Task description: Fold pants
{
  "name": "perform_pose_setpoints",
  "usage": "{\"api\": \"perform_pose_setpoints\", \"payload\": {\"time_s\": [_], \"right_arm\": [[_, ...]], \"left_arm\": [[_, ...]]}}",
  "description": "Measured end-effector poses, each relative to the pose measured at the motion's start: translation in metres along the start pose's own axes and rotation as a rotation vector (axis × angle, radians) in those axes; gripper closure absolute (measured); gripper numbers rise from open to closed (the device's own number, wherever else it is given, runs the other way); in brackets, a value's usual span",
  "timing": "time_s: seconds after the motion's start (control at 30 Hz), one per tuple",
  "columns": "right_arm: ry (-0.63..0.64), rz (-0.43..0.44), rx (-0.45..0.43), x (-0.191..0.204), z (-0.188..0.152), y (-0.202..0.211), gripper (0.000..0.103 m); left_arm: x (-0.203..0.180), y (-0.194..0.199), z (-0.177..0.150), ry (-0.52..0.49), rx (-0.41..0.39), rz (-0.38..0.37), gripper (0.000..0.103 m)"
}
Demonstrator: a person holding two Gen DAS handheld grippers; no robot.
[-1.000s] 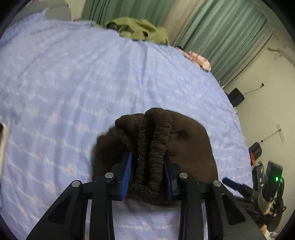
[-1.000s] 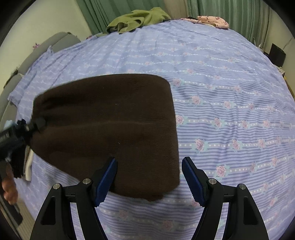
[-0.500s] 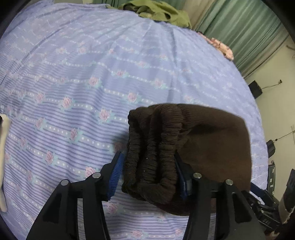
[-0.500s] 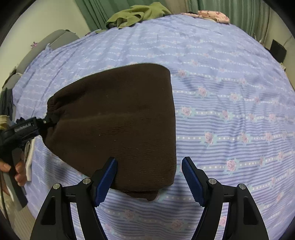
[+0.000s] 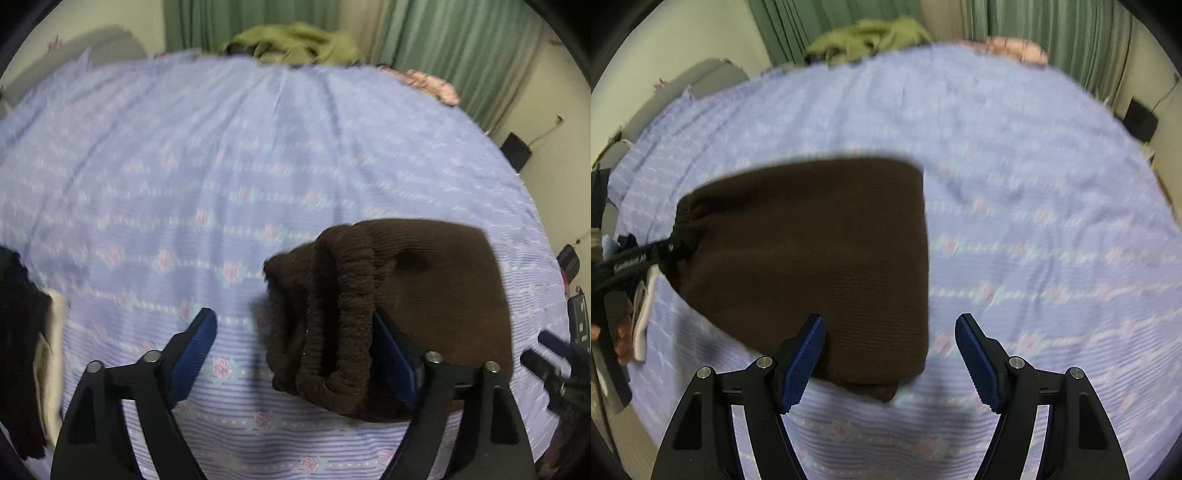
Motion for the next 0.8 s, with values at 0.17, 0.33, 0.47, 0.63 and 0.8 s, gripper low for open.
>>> {"api": "perform_pose_setpoints", "payload": {"time_s": [0.17,0.33,0.47,0.63,0.8], "right_arm": [[-0.03,-0.003,-0.058,-0.007,0.02,0.005,0.025],[-0.058,0.026,-0.05,-0.012,0.034,-0.019,0.025],[-0.089,0.055,-0.035,-0.015,0.038,-0.039,0.025],[-0.118,0.07,-0.008,-0.02,0.035,-0.058,0.025],[-0.124,0.103,0.011,-0.02,0.031,-0.071,0.025]], "left_arm": [[-0.007,0.006,0.005,0.0,-0.028,-0.027,0.011],[-0.009,0.007,0.001,0.028,-0.039,-0.052,0.011],[-0.017,-0.004,-0.007,0.041,-0.02,-0.112,0.011],[0.0,-0.038,-0.018,0.132,0.032,-0.092,0.011],[0.025,-0.061,-0.03,0.258,0.068,-0.154,0.01]]}}
Point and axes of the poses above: each gripper's, at about its wrist camera, not at the fingertips, and y roughly against the way its jaws point, x to its left, z to its top, the point moved 6 cm from there along -y, roughly the way its jaws point, and after that the axes turned 5 degrees about -z, right-handed, at the moved point
